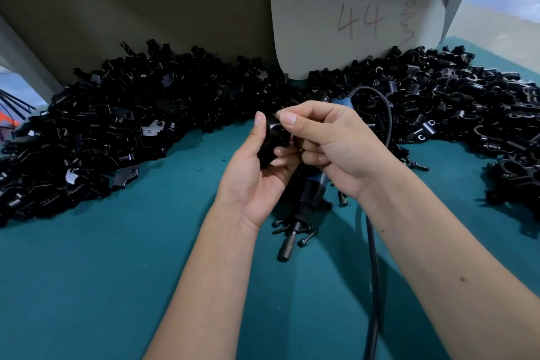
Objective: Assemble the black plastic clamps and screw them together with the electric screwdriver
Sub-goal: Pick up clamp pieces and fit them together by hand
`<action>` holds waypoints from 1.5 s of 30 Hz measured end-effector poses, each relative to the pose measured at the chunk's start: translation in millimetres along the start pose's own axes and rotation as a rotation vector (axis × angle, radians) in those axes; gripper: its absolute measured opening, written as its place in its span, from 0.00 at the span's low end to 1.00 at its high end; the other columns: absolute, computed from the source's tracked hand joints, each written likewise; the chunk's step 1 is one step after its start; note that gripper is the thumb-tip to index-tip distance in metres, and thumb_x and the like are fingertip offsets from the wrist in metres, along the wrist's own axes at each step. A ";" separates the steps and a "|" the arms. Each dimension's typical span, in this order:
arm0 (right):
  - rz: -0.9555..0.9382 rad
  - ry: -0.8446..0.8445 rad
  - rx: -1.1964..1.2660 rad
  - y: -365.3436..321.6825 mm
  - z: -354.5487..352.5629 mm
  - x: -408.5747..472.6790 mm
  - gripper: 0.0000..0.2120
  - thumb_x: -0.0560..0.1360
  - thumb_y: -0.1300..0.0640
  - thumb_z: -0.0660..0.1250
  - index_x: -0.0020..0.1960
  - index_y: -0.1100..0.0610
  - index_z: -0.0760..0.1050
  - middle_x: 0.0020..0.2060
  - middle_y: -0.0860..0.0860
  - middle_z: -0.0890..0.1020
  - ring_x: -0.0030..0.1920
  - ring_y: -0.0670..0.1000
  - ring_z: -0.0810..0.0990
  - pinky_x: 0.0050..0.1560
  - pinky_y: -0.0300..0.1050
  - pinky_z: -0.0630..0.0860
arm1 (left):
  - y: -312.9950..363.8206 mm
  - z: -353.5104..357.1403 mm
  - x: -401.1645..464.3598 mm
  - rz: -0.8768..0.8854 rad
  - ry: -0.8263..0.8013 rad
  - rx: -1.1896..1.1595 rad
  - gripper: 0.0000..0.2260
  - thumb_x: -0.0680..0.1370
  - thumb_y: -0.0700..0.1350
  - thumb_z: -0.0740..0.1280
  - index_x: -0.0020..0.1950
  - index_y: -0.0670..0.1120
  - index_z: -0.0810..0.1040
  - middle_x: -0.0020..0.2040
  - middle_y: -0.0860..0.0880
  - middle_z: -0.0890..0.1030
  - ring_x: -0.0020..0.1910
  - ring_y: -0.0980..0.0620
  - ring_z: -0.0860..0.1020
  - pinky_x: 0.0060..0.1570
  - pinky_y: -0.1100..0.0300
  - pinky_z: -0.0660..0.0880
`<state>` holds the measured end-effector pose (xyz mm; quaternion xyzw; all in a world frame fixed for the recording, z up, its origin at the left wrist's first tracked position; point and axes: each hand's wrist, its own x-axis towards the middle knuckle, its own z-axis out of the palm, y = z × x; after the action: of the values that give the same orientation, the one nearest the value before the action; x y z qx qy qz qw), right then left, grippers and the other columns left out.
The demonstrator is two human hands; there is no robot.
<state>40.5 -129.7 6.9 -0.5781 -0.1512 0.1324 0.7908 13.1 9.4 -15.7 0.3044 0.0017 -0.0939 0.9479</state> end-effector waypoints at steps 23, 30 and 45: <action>-0.034 -0.042 -0.076 -2.2 2.5 -4.4 0.09 0.83 0.59 0.67 0.56 0.54 0.87 0.28 0.47 0.68 0.27 0.42 0.64 0.26 0.33 0.62 | 8.1 -2.4 -2.8 -0.040 0.047 -0.031 0.12 0.78 0.44 0.64 0.48 0.37 0.83 0.44 0.39 0.81 0.34 0.53 0.72 0.31 0.66 0.69; -0.074 0.014 -0.049 -1.1 9.7 -5.7 0.09 0.77 0.64 0.75 0.39 0.54 0.84 0.31 0.57 0.69 0.24 0.43 0.70 0.31 0.38 0.79 | 4.1 -2.1 -1.7 0.003 0.044 0.190 0.18 0.78 0.55 0.70 0.52 0.40 0.87 0.47 0.47 0.81 0.35 0.56 0.71 0.34 0.66 0.69; -0.076 -0.002 -0.179 2.1 0.6 -4.2 0.04 0.79 0.60 0.72 0.48 0.58 0.85 0.28 0.44 0.75 0.25 0.42 0.63 0.27 0.36 0.59 | 4.6 0.6 -2.0 -0.063 0.076 0.086 0.11 0.79 0.51 0.70 0.43 0.44 0.84 0.39 0.51 0.78 0.29 0.59 0.66 0.23 0.71 0.62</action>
<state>36.3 -130.2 4.6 -0.6403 -0.1850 0.0888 0.7402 11.9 13.1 -12.5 0.3477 0.0434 -0.1122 0.9298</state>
